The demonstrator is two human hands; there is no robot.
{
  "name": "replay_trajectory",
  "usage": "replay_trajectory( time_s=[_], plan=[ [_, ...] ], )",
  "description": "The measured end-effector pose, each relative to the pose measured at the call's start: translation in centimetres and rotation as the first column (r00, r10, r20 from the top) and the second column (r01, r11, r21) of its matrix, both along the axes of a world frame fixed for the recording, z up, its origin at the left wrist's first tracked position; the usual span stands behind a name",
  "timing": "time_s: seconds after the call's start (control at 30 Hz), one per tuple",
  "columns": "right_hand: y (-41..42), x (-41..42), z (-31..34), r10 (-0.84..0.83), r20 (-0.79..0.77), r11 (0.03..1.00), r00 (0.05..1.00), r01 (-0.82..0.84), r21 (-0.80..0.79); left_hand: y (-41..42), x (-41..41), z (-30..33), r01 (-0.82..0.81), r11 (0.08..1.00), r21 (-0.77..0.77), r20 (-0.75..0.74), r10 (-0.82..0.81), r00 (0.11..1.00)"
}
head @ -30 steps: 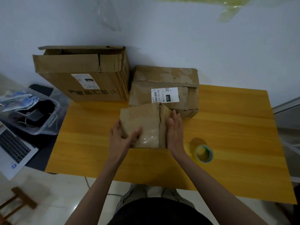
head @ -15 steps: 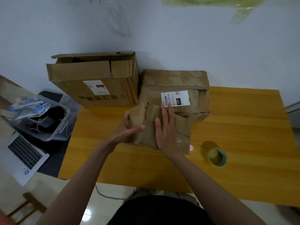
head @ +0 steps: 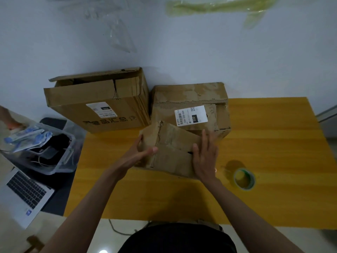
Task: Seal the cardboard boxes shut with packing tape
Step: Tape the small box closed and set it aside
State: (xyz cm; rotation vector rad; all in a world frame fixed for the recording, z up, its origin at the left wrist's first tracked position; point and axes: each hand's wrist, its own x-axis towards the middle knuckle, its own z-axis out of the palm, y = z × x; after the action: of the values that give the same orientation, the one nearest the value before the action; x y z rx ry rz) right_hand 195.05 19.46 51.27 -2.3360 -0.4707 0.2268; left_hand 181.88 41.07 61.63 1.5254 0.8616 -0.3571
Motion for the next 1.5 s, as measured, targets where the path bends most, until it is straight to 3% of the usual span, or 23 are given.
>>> replay_trajectory(
  time_s=[0.1, 0.23, 0.33, 0.4, 0.5, 0.6, 0.73, 0.9, 1.0, 1.13, 1.2, 1.3, 1.37, 1.43, 1.5],
  plan=[
    [4.4, -2.4, 3.8, 0.227, 0.106, 0.965, 0.968, -0.238, 0.114, 0.1, 0.6, 0.1, 0.019, 1.0, 0.021, 0.022, -0.019, 1.0],
    [2.3, -0.9, 1.2, 0.102, 0.11, 0.99, 0.989, -0.112, 0.088, 1.0, 1.0, -0.2, 0.065, 0.998, 0.011, -0.009, -0.065, 0.998],
    [-1.6, 0.6, -2.5, -0.158, -0.091, 0.981, 0.983, 0.166, 0.096, 0.9, 0.7, -0.7, 0.029, 1.0, -0.001, 0.005, -0.029, 1.0],
    [-2.8, 0.6, -3.3, -0.277, -0.325, 0.931, 0.904, 0.337, 0.144, 0.5, 0.7, -0.9, -0.007, 1.0, 0.003, 0.027, 0.007, 1.0],
    [-2.6, 0.3, -1.5, -0.246, -0.578, 0.875, 0.778, 0.435, 0.212, 0.1, 0.8, -1.2, -0.044, 0.999, 0.022, 0.07, 0.042, 0.997],
    [-1.9, 0.3, 0.7, -0.187, -0.606, 0.893, 0.774, 0.39, 0.223, 0.2, 0.3, -1.5, -0.102, 0.994, 0.028, 0.085, 0.099, 0.991],
    [-2.2, 1.7, 3.2, -0.146, -0.518, 0.929, 0.843, 0.296, 0.22, 1.1, -1.0, -3.1, -0.205, 0.974, -0.098, 0.067, 0.212, 0.975],
    [-3.0, 3.3, 7.2, 0.065, -0.309, 0.916, 0.949, 0.066, 0.396, 0.6, -2.1, -6.7, -0.228, 0.951, -0.208, 0.084, 0.249, 0.965],
    [-2.1, 3.0, 8.6, 0.171, -0.062, 0.938, 0.983, -0.143, 0.314, -0.9, -2.6, -10.2, -0.263, 0.918, -0.297, 0.026, 0.283, 0.959],
    [0.2, 1.4, 9.6, 0.294, 0.165, 0.945, 0.941, -0.312, 0.101, -3.2, -2.4, -13.9, -0.315, 0.858, -0.407, -0.051, 0.323, 0.945],
    [1.0, 0.4, 9.5, 0.345, 0.262, 0.938, 0.901, -0.343, -0.054, -3.9, -2.0, -14.5, -0.289, 0.893, -0.345, -0.052, 0.289, 0.956],
    [1.4, -0.8, 8.9, 0.386, 0.29, 0.922, 0.876, -0.358, -0.147, -3.6, -1.2, -13.4, -0.157, 0.987, -0.032, -0.011, 0.157, 0.988],
    [1.5, -1.6, 8.5, 0.428, 0.268, 0.902, 0.863, -0.388, -0.19, -2.6, -1.2, -10.4, -0.133, 0.975, 0.178, 0.181, 0.1, 0.978],
    [1.7, -2.3, 7.9, 0.47, 0.257, 0.877, 0.844, -0.415, -0.242, -1.8, -1.4, -6.9, -0.109, 0.951, 0.291, 0.448, -0.035, 0.893],
    [2.1, -2.9, 7.6, 0.468, 0.261, 0.877, 0.844, -0.408, -0.253, -1.3, -1.5, -4.3, 0.057, 0.89, 0.453, 0.499, -0.306, 0.811]
  ],
)
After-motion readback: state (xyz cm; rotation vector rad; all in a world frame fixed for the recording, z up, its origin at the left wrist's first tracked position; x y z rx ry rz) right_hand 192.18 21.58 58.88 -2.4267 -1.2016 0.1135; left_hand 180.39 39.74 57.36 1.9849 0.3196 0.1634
